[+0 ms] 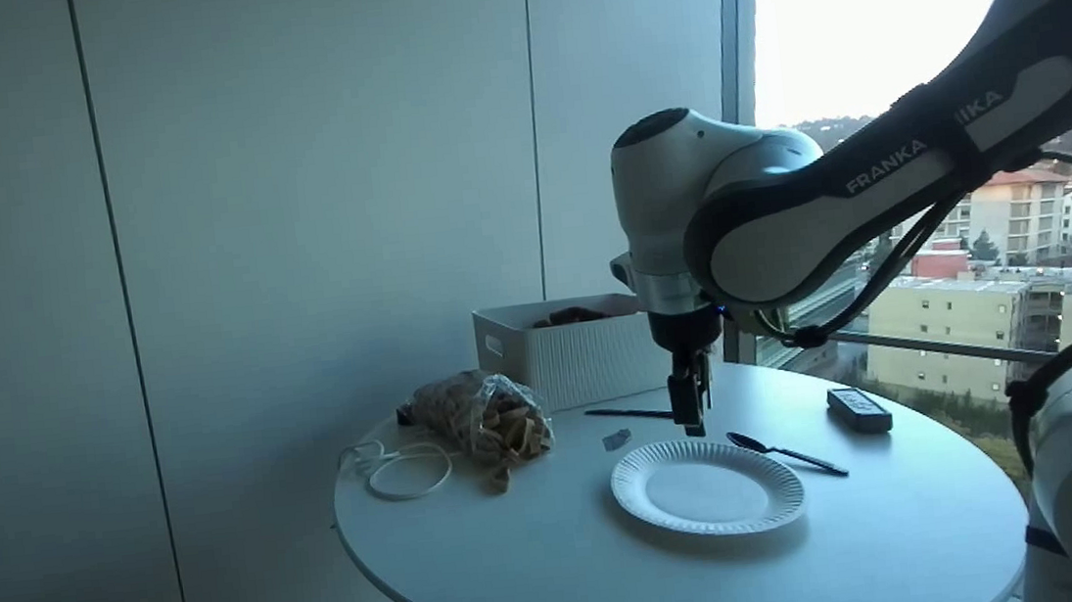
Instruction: Take the spoon off of the plate and but the rubber bands on the plate
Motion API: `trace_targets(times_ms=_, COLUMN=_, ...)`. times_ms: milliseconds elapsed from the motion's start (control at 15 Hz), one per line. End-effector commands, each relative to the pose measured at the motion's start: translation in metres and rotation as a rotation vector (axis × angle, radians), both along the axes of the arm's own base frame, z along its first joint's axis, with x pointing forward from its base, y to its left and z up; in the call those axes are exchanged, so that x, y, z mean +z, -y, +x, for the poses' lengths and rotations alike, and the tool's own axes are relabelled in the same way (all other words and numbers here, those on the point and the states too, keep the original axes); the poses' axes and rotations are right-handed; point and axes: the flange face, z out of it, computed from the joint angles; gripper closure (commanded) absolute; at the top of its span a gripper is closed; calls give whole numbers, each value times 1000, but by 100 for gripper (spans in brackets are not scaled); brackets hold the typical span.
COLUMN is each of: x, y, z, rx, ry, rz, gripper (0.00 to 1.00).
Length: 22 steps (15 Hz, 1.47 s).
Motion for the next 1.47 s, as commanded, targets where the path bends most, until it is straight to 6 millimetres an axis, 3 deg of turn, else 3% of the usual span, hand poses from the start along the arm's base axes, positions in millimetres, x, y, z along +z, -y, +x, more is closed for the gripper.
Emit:
trace_targets(times_ms=0, x=-14, y=-31, z=24, rx=176, ry=41, rz=47, gripper=0)
trace_targets(times_ms=200, x=-18, y=-64, z=35, rx=332, ry=50, rz=99, gripper=0)
trace_targets(times_ms=467, x=-24, y=-87, z=56, rx=548, ry=20, rz=106, gripper=0)
trace_targets(times_ms=867, x=-21, y=-85, z=97, rx=824, ry=-74, rz=-68, gripper=0)
trace_targets(times_ms=1400, x=-39, y=-88, z=159, rx=1142, ry=-130, rz=-204, gripper=0)
